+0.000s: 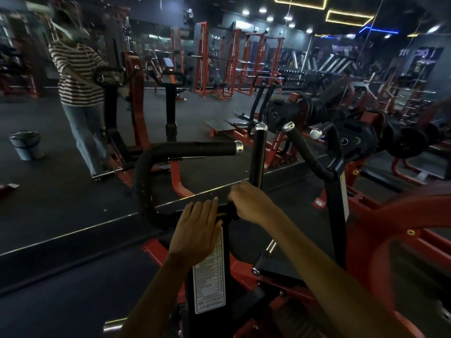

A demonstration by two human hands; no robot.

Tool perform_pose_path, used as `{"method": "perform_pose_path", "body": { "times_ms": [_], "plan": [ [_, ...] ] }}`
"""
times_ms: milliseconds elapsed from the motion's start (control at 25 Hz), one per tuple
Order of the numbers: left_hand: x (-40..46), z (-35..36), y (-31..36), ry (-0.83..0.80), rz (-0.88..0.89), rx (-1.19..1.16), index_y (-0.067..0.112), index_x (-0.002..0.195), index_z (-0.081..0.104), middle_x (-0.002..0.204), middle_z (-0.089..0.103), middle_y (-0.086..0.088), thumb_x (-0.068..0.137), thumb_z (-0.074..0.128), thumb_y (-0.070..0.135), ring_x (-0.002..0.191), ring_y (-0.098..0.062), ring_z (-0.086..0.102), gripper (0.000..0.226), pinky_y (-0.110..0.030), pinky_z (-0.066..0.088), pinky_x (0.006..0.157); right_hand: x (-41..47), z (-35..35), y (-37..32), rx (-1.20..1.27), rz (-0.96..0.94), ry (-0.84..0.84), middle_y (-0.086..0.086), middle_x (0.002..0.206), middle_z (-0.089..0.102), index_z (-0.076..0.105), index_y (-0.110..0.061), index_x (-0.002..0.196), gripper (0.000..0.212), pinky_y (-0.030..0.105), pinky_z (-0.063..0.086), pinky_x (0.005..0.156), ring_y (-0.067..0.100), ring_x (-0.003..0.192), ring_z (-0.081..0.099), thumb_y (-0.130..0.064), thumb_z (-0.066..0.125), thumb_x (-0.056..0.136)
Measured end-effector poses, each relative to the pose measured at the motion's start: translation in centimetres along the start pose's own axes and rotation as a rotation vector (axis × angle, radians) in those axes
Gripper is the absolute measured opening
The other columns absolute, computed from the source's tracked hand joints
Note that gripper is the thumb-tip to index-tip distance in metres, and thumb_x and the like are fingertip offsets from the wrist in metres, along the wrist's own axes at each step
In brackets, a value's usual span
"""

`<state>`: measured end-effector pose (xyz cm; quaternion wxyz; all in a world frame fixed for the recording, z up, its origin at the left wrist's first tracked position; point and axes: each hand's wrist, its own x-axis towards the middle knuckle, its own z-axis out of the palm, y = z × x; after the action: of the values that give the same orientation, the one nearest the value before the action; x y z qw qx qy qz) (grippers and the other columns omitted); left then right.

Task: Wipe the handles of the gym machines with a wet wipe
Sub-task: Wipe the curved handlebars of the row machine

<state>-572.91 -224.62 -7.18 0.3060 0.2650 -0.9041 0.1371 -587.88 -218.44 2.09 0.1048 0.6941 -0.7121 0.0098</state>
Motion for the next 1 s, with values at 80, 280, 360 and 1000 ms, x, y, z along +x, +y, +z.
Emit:
{"method": "perform_pose_path", "body": {
  "times_ms": [80,280,360,1000],
  "plan": [
    [0.0,-0.1,0.0,0.014,0.01,-0.007,-0.003,0.133,0.048,0.118,0.061,-0.017,0.097,0.031,0.032,0.102,-0.032,0.059,0.054,-0.047,0.047,0.094,0.3,-1.2,0.6,-0.081,-0.021,-0.052,0.011,0.11,0.056,0.061,-0.006,0.101,0.015,0.035,0.048,0.092,0.021,0.107,0.052,-0.006,0.057,0.087],
    [0.1,-0.2,-0.1,0.05,0.012,0.012,-0.002,0.132,0.051,0.114,0.063,-0.015,0.096,0.03,0.034,0.098,-0.03,0.06,0.055,-0.046,0.049,0.092,1.4,-2.7,2.4,-0.414,-0.171,-0.124,0.009,0.106,0.059,0.061,-0.004,0.099,0.012,0.031,0.047,0.088,0.02,0.106,0.048,-0.005,0.055,0.089],
    [0.1,-0.2,-0.1,0.06,0.014,0.018,-0.002,0.132,0.051,0.113,0.063,-0.014,0.095,0.03,0.034,0.098,-0.029,0.06,0.055,-0.045,0.049,0.092,2.1,-3.0,3.2,-0.512,-0.205,-0.097,0.009,0.108,0.059,0.062,-0.003,0.1,0.015,0.032,0.046,0.09,0.023,0.109,0.046,-0.003,0.052,0.09],
    [-0.1,0.4,-0.2,0.111,0.04,0.014,-0.002,0.133,0.049,0.112,0.062,-0.013,0.096,0.031,0.033,0.097,-0.027,0.06,0.054,-0.044,0.049,0.092,6.9,-5.5,9.0,-0.608,-0.079,0.074,0.008,0.118,0.058,0.065,0.0,0.103,0.02,0.035,0.046,0.092,0.023,0.113,0.045,-0.004,0.061,0.083]
  ]
}}
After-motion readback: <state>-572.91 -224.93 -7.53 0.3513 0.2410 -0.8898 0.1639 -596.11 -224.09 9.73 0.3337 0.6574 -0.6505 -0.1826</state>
